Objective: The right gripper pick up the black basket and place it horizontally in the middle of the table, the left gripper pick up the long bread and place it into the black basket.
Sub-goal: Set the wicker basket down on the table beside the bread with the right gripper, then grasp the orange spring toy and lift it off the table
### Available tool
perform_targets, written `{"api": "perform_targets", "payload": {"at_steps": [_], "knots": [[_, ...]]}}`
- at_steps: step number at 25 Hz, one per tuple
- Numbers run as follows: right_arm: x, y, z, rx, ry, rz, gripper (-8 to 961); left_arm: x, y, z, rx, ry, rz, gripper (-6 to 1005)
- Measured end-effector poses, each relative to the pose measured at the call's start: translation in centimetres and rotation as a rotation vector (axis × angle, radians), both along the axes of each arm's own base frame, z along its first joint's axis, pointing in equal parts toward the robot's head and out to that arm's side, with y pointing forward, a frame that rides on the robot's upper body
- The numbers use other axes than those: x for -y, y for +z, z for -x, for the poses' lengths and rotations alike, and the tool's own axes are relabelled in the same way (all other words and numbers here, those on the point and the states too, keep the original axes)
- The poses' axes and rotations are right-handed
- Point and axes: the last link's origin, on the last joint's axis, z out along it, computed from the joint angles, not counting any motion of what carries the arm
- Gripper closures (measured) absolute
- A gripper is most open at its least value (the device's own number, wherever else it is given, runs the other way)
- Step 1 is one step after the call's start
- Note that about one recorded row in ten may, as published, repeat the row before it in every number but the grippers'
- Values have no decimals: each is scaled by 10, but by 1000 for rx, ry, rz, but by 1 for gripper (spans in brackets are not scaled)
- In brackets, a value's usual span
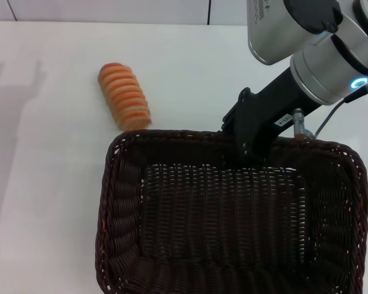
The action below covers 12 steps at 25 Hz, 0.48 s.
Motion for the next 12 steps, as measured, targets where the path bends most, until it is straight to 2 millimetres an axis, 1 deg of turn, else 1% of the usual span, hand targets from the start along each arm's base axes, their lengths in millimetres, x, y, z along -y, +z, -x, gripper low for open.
{"api": "perform_targets", "payload": {"at_steps": [3, 6, 7, 8, 11, 12], "knots": [[-4, 1, 1, 9, 10, -31, 626, 1, 0, 0, 4, -1, 1, 138], [-13, 6, 1, 21, 29, -111, 610, 2, -1, 0, 5, -3, 2, 138], [-22, 9, 0, 31, 42, -172, 610, 2, -1, 0, 5, -4, 3, 138], [-22, 9, 0, 31, 42, -172, 610, 2, -1, 0, 5, -4, 3, 138], [-39, 15, 1, 57, 84, -294, 610, 1, -1, 0, 7, -7, 4, 138], [-50, 20, 3, 57, 121, -383, 610, 1, -1, 0, 10, -7, 4, 138]]}}
